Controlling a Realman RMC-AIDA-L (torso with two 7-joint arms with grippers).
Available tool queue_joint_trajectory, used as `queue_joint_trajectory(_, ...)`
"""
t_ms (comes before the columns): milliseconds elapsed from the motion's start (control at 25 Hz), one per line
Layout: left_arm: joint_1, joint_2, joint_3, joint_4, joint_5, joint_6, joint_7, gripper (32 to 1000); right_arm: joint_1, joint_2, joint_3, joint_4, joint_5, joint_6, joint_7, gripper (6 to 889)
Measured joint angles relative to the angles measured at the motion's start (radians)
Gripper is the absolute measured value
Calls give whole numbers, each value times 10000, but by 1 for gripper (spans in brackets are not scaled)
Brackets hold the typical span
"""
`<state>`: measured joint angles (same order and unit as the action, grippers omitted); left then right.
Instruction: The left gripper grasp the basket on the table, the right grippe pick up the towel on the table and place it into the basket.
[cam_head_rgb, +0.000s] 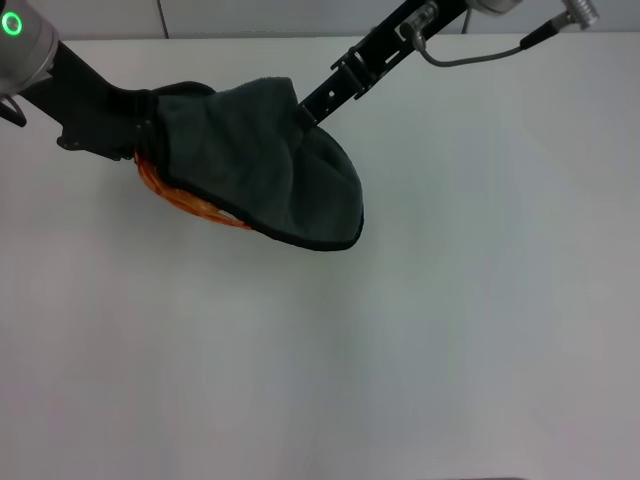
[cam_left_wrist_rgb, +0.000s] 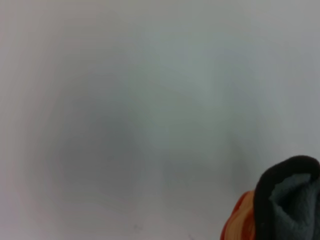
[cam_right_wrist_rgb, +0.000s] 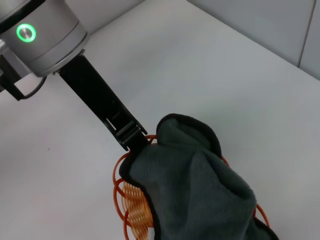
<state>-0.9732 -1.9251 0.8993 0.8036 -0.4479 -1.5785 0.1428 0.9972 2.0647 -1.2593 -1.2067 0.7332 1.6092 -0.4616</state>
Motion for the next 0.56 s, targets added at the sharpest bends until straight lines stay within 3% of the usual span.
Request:
queue_joint_trajectory(400, 127, -13, -5, -142, 0, 209, 88, 95, -147, -13, 43, -8, 153, 60, -105, 866)
queue_joint_trajectory(560, 123, -10, -5, -429, -27, 356, 164, 95, -196, -16, 417, -14, 215, 250, -349, 866)
